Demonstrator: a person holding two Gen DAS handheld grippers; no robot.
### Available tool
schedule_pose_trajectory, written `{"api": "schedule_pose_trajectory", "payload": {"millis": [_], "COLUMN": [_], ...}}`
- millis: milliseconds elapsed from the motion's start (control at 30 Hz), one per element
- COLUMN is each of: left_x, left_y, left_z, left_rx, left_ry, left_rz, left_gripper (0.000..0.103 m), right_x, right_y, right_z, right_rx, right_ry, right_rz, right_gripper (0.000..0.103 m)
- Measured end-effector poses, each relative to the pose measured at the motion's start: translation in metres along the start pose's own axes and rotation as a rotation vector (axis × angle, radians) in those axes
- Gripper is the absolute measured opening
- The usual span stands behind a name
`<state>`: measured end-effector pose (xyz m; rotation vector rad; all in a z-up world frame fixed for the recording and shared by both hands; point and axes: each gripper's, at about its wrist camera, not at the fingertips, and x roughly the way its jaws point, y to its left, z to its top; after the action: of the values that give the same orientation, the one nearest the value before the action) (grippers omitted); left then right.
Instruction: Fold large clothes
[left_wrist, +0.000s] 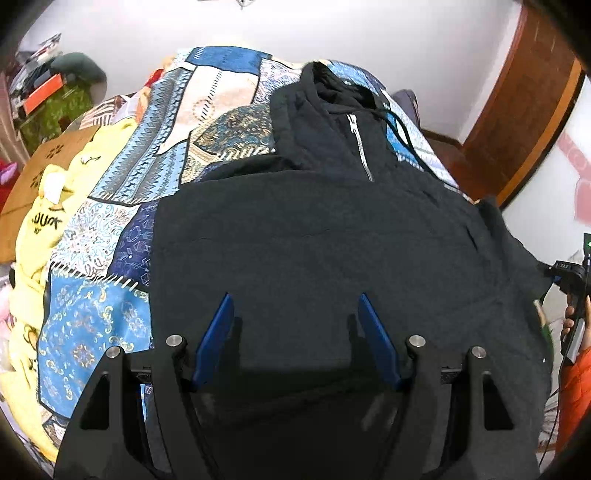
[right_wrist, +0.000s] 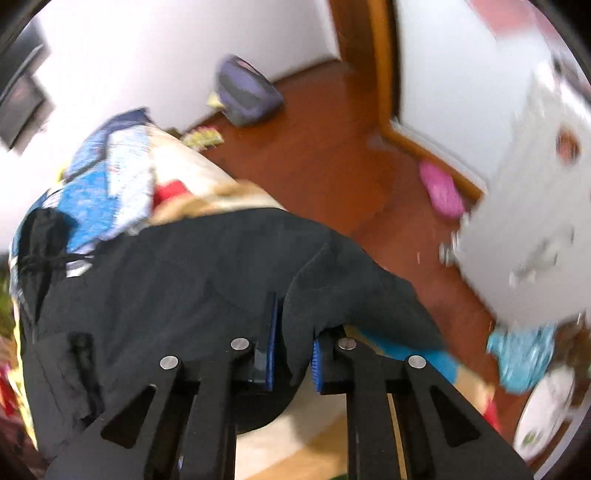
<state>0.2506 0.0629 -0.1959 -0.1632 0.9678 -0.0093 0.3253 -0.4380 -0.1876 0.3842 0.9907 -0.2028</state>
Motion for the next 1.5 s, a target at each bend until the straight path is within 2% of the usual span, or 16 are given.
{"api": "schedule_pose_trajectory", "payload": {"millis": [67,200,367,433,567,667,733,833,867,1000,1100,1167,1267,1333,1367,1500], "left_x": [-0.005,-0.01,-0.017,-0.02,-0.026,-0.029,-0.032,-0.036,-0.036,-0.032,-0.03,-0.03,-0.031,-0.032,-0.033,-0.03], "left_y": [0.005,0.012,0.018,0.018,0.017,0.018,0.02,0.02,0.021,0.019,0.018,0.015,0.007,0.003,0.001,-0.005], "left_z": [-0.002,-0.004,-0.009,-0.011,-0.016,-0.022,-0.026,-0.031,-0.032,-0.035,-0.036,-0.036,-0.034,-0.033,-0.033,-0.032], "left_rx": [-0.018,-0.032,-0.045,-0.036,-0.015,-0.013,-0.011,-0.002,0.003,0.007,0.0,0.004,0.026,0.039,0.042,0.039], "left_ry": [-0.008,-0.012,-0.019,-0.025,-0.031,-0.023,-0.021,-0.024,-0.024,-0.014,-0.011,-0.01,-0.014,-0.022,-0.025,-0.028], "left_rz": [-0.007,-0.007,-0.014,-0.02,-0.018,-0.026,-0.033,-0.031,-0.027,-0.012,-0.023,-0.025,-0.022,-0.016,-0.016,-0.004], "left_gripper": [0.069,0.069,0.069,0.069,0.069,0.069,0.069,0.069,0.069,0.069,0.069,0.069,0.069,0.069,0.069,0.069], "right_x": [-0.026,-0.087,-0.128,-0.126,-0.086,-0.039,-0.02,-0.021,-0.024,-0.034,-0.05,-0.064,-0.082,-0.081,-0.079,-0.061], "right_y": [0.019,0.074,0.157,0.184,0.228,0.248,0.256,0.259,0.256,0.241,0.224,0.216,0.202,0.193,0.183,0.142], "right_z": [0.008,0.016,-0.019,-0.04,-0.091,-0.127,-0.142,-0.15,-0.147,-0.132,-0.126,-0.12,-0.104,-0.091,-0.082,-0.058], "right_rx": [-0.055,-0.168,-0.429,-0.516,-0.651,-0.705,-0.719,-0.724,-0.714,-0.586,-0.518,-0.517,-0.543,-0.516,-0.474,-0.276], "right_ry": [-0.069,-0.181,-0.225,-0.19,-0.019,0.156,0.235,0.233,0.252,0.374,0.386,0.346,0.225,0.178,0.157,0.139], "right_rz": [0.027,0.203,0.311,0.344,0.379,0.352,0.315,0.276,0.278,0.357,0.411,0.411,0.33,0.295,0.28,0.245], "right_gripper": [0.011,0.01,0.01,0.01,0.01,0.01,0.014,0.014,0.018,0.04,0.043,0.044,0.045,0.052,0.058,0.06]}}
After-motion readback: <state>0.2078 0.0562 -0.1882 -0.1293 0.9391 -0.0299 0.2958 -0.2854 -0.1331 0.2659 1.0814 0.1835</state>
